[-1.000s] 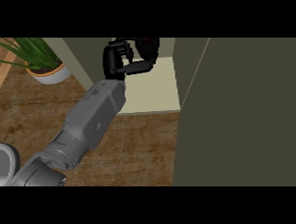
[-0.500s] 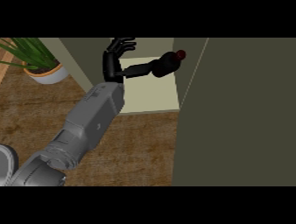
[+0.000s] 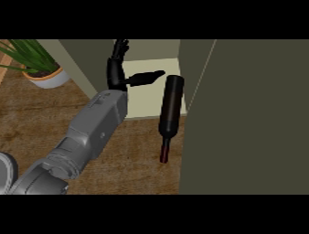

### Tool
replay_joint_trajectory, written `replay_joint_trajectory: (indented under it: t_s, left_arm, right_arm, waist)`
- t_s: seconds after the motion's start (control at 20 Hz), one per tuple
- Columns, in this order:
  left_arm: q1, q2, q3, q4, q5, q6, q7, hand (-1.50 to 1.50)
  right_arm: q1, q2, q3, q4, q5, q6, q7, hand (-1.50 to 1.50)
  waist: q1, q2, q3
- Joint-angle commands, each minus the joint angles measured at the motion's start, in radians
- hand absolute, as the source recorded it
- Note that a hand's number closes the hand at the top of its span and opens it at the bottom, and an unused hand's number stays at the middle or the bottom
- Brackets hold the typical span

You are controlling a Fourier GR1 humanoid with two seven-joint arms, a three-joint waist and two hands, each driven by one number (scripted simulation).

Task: Pick up the wine, place it into the cabinet and close the cabinet

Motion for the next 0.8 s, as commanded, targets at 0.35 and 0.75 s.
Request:
replay_joint_trajectory:
  t_s: [0.35,0.75]
  left_arm:
    - [0.082,0.019,0.035,0.0,0.008,-0.029,-0.091,-1.5]
    - [0.073,0.004,0.037,-0.006,-0.003,-0.093,-0.096,-1.5]
  right_arm:
    - [-0.016,0.002,0.004,-0.003,-0.013,0.004,-0.004,-1.5]
    - [-0.014,0.008,0.037,-0.031,0.013,-0.026,-0.003,-1.5]
  waist:
    - [0.001,0.012,-0.004]
    - [0.004,0.007,-0.004]
